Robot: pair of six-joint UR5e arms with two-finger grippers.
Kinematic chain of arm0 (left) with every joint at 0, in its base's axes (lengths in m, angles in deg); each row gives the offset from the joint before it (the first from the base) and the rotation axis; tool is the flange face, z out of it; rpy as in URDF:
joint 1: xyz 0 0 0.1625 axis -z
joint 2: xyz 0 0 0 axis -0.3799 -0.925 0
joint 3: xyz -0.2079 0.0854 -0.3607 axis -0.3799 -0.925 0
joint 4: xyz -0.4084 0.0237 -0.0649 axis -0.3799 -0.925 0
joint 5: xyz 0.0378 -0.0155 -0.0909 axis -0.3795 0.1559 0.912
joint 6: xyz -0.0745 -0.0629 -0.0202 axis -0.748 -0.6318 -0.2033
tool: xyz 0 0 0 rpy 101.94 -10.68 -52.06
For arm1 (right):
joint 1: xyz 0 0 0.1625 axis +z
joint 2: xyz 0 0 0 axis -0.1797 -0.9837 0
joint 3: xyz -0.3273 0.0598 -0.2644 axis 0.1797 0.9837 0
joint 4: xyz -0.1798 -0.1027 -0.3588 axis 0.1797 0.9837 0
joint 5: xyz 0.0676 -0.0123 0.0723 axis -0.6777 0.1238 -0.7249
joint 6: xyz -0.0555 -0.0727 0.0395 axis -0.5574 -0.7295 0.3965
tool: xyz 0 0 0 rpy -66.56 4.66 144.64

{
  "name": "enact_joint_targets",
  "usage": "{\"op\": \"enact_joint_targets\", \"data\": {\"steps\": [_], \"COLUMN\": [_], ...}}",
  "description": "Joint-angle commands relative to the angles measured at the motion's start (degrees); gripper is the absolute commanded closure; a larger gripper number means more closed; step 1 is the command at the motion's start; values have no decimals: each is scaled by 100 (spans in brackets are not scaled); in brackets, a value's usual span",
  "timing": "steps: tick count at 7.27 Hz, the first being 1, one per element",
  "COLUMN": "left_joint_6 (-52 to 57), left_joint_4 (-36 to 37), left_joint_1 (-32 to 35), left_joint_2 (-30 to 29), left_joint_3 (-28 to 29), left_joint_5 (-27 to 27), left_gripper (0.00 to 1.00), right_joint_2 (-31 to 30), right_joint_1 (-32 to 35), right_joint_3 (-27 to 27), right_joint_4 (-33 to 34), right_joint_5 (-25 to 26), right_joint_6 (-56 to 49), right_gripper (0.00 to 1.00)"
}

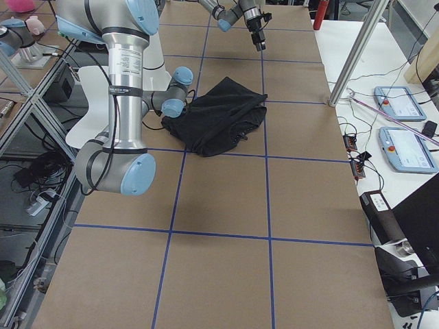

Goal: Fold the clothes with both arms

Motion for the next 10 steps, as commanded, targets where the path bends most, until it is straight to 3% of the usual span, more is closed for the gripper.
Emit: {"op": "enact_joint_targets", "data": {"steps": [1, 2, 3, 5, 10], "left_joint_6": [-546, -670, -680, -793, -785], "left_joint_4": [35, 828, 2045, 2180, 2189], "left_joint_1": [-873, -1453, -1815, -2265, -2294], "left_joint_2": [237, 220, 150, 115, -26], "left_joint_3": [-431, -580, -1025, -890, -643], "left_joint_5": [-465, -1078, -1362, -1671, -1699], "left_gripper": [0, 1, 1, 9, 34], "right_joint_2": [188, 451, 688, 884, 875], "right_joint_1": [1227, 1729, 2204, 2489, 2569], "right_joint_3": [188, 407, 714, 971, 1016], "right_joint_4": [26, 44, 53, 53, 53], "right_joint_5": [7, -2, -63, -73, -46], "right_joint_6": [-243, -776, -1112, -1335, -1335], "right_gripper": [0, 0, 0, 0, 0]}}
